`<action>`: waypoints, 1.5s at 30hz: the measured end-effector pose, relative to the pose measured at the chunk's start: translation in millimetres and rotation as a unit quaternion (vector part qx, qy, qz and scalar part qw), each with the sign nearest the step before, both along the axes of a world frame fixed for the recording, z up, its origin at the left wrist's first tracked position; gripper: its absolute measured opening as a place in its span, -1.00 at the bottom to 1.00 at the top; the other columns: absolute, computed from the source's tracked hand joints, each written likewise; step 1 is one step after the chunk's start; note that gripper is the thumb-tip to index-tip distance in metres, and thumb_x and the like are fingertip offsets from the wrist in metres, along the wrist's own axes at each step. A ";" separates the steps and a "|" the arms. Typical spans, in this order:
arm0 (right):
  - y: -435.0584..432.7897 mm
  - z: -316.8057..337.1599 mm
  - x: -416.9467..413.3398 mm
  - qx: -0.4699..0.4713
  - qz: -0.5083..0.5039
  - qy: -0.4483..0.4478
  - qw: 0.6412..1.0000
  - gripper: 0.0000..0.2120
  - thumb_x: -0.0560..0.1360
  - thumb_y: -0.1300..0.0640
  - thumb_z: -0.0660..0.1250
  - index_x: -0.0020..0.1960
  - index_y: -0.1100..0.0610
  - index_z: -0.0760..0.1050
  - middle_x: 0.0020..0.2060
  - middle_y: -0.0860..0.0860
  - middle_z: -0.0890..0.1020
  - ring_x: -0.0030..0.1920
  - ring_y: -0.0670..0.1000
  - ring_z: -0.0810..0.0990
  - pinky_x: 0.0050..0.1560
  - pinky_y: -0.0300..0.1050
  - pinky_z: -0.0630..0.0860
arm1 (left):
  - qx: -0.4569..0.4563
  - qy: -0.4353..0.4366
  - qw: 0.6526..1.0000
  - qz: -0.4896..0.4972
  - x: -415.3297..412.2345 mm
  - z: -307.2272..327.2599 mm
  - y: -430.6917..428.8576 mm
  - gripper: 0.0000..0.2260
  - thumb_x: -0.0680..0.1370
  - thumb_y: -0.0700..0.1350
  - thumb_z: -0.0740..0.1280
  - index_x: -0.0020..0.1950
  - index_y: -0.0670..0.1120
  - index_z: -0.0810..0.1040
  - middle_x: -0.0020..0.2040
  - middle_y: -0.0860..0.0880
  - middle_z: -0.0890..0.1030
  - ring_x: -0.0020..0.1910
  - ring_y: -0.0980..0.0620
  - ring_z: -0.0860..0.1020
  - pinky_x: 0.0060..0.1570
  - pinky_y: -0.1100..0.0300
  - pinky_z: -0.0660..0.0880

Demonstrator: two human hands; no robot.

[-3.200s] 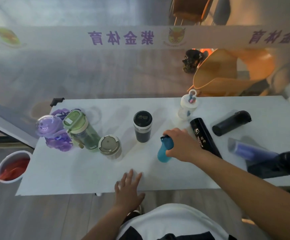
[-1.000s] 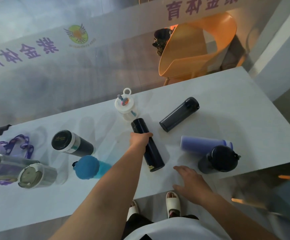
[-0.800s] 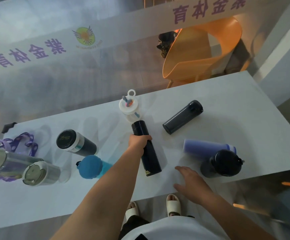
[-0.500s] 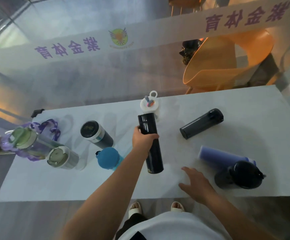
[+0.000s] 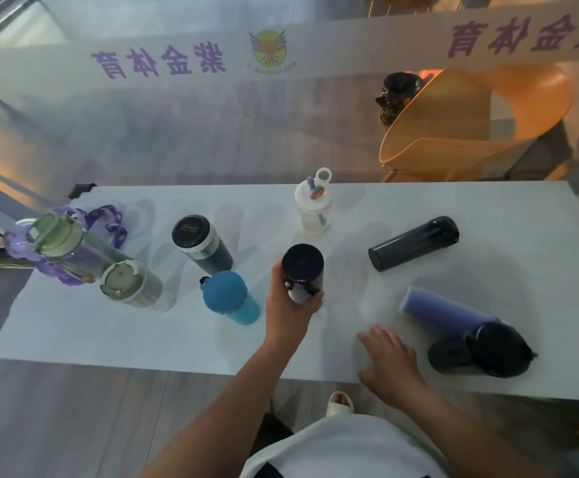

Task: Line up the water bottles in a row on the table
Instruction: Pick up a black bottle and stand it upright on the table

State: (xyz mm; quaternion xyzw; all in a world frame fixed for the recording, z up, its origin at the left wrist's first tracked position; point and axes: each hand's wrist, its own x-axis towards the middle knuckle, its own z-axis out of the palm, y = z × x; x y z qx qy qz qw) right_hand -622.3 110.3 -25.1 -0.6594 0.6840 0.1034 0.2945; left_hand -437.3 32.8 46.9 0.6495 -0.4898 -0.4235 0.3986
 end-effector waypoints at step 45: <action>146.8 146.5 -41.3 -0.162 -0.418 -0.004 0.894 -0.64 0.48 0.05 0.37 0.24 0.15 0.53 0.22 0.13 0.58 0.24 0.19 0.52 0.22 0.08 0.43 | 0.170 -0.138 0.889 -0.402 -16.7 -22.3 85.0 -0.32 0.48 0.02 0.43 0.53 0.11 0.18 0.53 0.01 0.21 0.45 -0.07 0.28 0.36 -0.04 0.40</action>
